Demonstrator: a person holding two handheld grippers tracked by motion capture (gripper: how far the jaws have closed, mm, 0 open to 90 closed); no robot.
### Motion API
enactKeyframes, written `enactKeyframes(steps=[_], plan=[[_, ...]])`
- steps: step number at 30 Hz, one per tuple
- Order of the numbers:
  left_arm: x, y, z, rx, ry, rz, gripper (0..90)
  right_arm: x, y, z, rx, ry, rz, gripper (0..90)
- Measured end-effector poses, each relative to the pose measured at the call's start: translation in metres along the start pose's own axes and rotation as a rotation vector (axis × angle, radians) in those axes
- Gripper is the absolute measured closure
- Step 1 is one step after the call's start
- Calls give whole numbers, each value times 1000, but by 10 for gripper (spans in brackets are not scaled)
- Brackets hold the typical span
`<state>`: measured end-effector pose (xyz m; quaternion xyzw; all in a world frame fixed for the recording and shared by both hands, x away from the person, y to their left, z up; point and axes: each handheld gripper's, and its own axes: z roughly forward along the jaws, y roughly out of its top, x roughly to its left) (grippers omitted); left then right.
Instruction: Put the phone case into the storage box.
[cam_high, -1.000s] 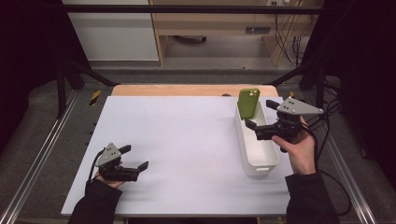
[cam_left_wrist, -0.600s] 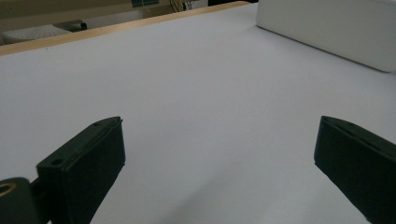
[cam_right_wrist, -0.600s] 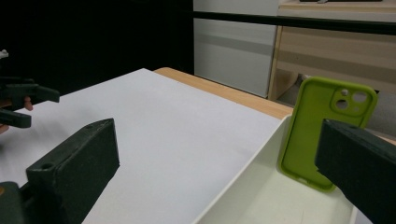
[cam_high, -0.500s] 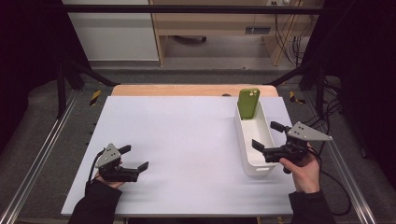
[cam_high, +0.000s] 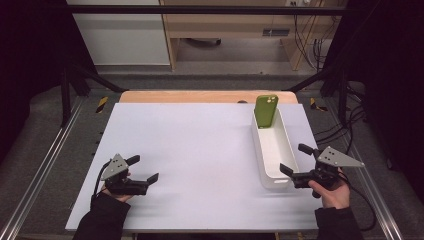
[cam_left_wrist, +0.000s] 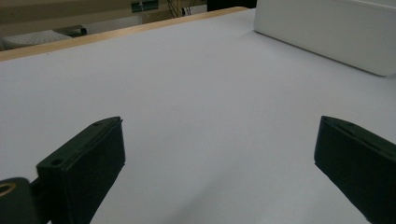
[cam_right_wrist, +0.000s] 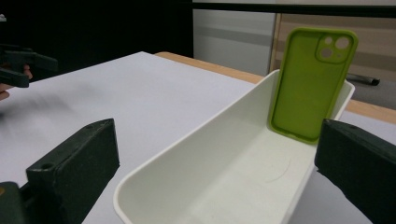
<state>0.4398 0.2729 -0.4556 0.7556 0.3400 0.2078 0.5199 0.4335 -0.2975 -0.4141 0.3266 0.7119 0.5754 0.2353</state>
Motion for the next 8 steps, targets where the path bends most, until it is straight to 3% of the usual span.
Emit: enactKeyframes(steps=[8], plan=[[0, 0, 1, -3, 1, 0, 14, -4, -9, -3, 13, -4, 0, 5]])
